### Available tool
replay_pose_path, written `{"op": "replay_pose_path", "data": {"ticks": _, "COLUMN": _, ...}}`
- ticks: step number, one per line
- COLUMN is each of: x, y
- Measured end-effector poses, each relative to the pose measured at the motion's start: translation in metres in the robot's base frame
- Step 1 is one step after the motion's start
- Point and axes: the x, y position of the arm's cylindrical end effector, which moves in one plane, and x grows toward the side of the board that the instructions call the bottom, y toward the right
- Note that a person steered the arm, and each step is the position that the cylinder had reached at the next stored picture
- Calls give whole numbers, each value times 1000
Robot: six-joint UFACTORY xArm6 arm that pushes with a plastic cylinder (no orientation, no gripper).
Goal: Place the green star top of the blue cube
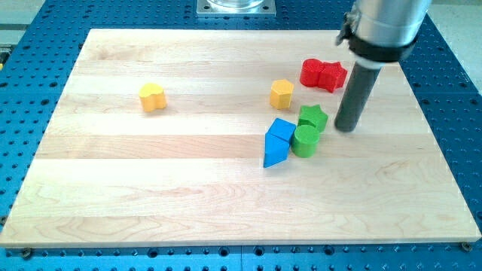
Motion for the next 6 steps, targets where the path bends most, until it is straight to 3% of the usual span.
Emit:
{"op": "replay_pose_path", "data": {"ticks": 1, "x": -12, "y": -30}}
{"op": "replay_pose_path", "data": {"ticks": 2, "x": 30, "y": -86}}
{"op": "replay_pose_path", "data": {"ticks": 3, "x": 21, "y": -123}}
{"op": "replay_pose_path", "data": {"ticks": 5, "x": -52, "y": -122}}
{"op": "replay_pose_path", "data": {"ticks": 6, "x": -60, "y": -63}}
